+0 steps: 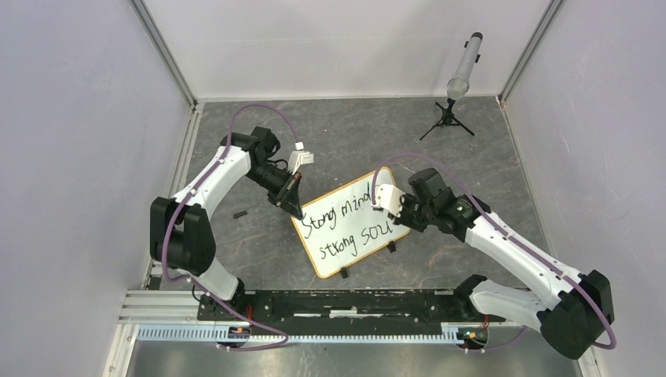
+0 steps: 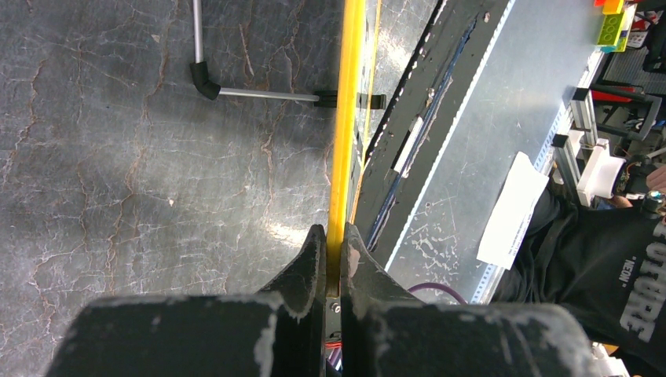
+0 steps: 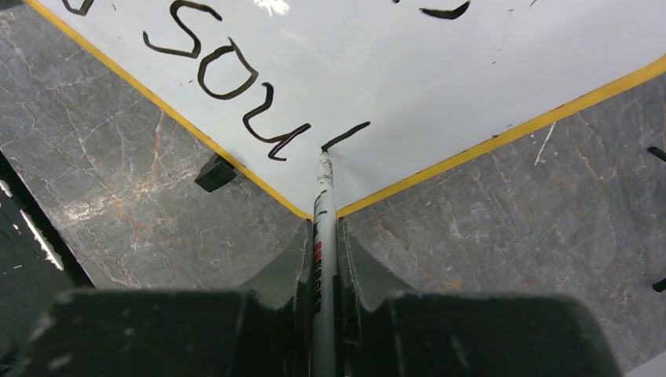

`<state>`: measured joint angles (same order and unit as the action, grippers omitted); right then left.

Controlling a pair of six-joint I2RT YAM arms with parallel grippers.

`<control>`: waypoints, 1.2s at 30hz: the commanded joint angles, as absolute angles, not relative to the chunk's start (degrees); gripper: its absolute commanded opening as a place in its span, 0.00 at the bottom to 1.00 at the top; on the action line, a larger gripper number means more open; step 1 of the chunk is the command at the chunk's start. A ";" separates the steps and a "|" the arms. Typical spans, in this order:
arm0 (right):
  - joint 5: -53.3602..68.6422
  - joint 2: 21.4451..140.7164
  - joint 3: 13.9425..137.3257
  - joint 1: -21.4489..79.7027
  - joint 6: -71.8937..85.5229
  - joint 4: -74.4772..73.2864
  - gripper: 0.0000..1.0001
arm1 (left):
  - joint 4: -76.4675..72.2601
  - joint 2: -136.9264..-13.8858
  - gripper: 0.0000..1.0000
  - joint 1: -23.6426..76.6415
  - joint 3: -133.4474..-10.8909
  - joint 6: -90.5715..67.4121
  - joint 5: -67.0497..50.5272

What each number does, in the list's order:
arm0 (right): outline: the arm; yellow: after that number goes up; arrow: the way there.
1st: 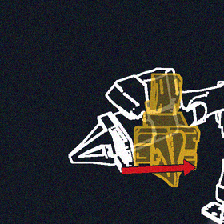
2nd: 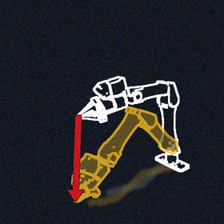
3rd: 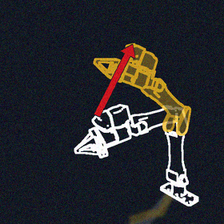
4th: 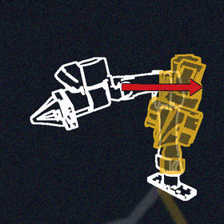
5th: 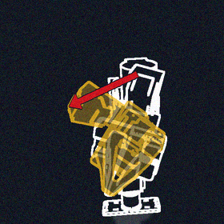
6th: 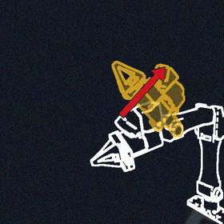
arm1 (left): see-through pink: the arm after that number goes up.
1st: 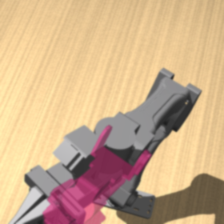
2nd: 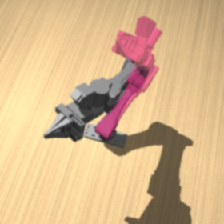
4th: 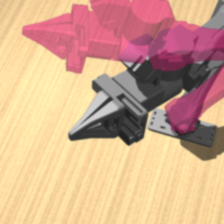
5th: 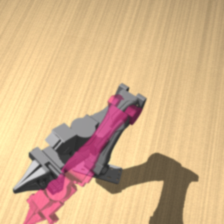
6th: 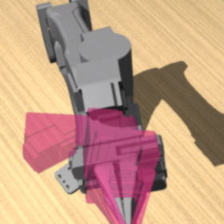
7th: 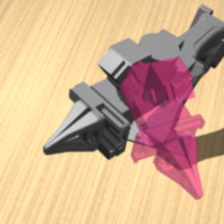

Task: Write a sentence on the whiteboard

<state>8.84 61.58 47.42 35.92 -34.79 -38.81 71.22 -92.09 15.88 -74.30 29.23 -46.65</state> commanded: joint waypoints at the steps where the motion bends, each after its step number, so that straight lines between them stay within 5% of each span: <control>1: 9.30 60.49 45.26 35.77 -34.59 -38.58 0.00 | 67.60 -92.28 0.02 16.06 -74.25 29.60 -41.89; 36: 3.87 60.99 44.97 35.77 -37.30 -39.22 0.00 | 67.59 -91.54 0.02 16.08 -74.38 29.39 -41.66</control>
